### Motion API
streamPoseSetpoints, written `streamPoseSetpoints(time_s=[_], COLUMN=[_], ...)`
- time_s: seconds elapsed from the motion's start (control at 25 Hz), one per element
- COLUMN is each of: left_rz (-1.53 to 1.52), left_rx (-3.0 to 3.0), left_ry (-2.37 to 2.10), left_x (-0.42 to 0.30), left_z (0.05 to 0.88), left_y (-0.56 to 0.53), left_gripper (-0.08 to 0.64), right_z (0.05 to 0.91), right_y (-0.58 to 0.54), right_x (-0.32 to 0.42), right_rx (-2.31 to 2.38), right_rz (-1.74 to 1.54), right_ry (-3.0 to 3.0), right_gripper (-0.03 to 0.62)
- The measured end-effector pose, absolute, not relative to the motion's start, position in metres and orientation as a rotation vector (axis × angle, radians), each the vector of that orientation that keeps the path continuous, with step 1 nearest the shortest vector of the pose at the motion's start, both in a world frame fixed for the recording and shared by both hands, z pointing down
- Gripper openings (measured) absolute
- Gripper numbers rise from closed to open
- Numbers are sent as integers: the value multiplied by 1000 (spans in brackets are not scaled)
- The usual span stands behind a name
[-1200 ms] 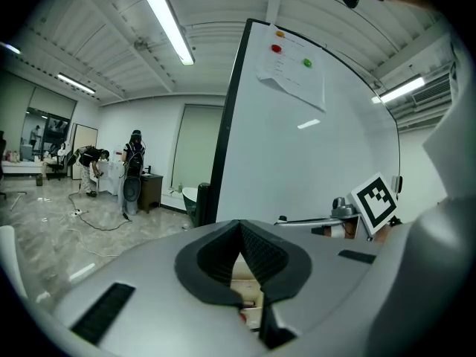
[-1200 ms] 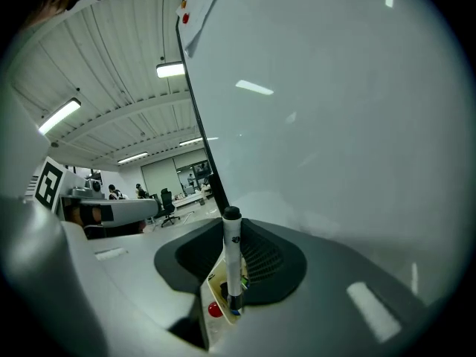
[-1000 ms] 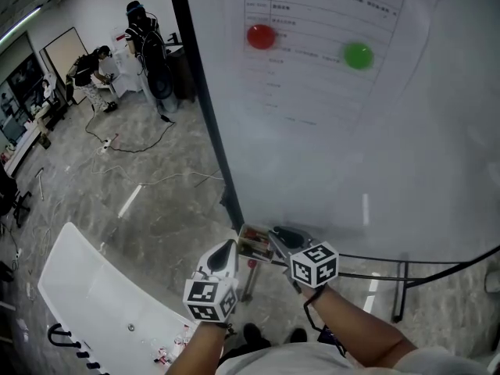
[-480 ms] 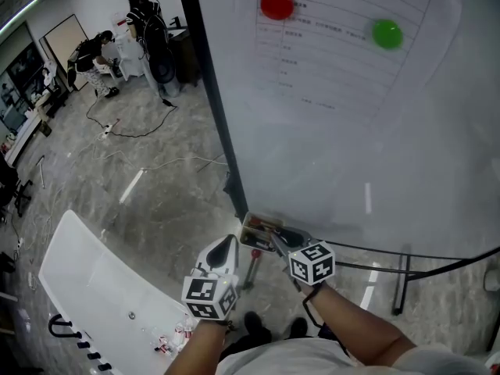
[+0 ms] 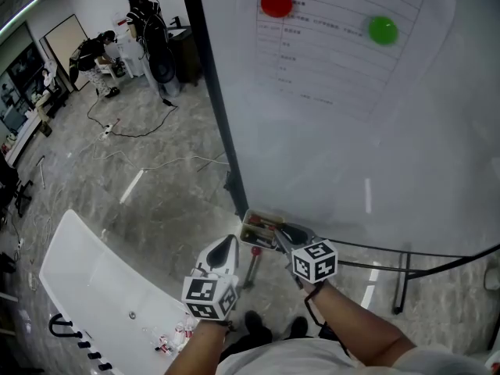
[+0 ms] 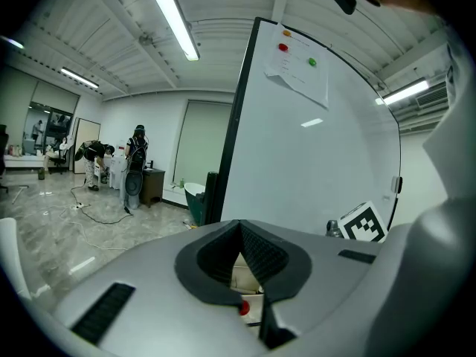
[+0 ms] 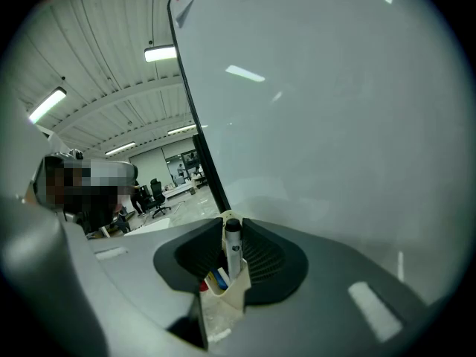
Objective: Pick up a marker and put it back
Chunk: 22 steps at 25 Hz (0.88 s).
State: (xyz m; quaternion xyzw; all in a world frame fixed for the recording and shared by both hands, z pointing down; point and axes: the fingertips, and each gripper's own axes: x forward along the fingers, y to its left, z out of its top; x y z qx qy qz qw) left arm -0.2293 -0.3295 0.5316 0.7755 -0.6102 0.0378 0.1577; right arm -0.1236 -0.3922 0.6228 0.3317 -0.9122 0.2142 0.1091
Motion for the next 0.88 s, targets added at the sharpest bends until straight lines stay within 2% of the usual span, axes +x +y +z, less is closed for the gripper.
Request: streamPoseSetpoints(time_s=[0.4, 0.68, 0.88], left_rz=[50, -2, -49], left_rx=[2293, 2350, 2385], left_ry=[-1756, -1769, -1798], left_x=[-191, -154, -131], left_z=[496, 464, 438], left_y=[-317, -291, -282], left_gripper=[3, 3, 3], right_z=[548, 471, 439], right_y=[-370, -317, -291], right_x=[-92, -77, -65], right_rx=[961, 820, 770], right_rz=[508, 330, 289], right_ry=[-2802, -2936, -2980], right_gripper=[75, 3, 2])
